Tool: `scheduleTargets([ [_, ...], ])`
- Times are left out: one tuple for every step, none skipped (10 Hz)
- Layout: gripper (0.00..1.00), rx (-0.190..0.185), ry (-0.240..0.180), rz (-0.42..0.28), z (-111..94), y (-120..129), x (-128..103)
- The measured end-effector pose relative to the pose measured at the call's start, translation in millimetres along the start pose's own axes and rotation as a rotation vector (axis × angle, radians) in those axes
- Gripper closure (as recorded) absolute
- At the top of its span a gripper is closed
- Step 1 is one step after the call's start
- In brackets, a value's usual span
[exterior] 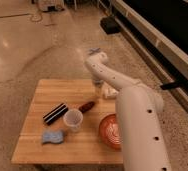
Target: Place the pepper in the ceramic cup
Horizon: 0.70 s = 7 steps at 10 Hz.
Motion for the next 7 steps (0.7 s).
scheduleTargets([
  [0.20,-0.017,-0.013,-0.026,2,10,-6],
  [0.20,-0.029,-0.030,-0.050,3,20,-13],
  [0.20,-0.041,-0.058,-0.084,3,29,-24],
  [0.20,-0.051,-0.080,-0.106,3,34,-31],
  [0.20,-0.059,-0.098,-0.122,3,39,-37],
  [0.20,-0.066,-0.116,-0.137,3,43,-44],
  [0.20,-0.073,-0.141,-0.156,4,48,-54],
])
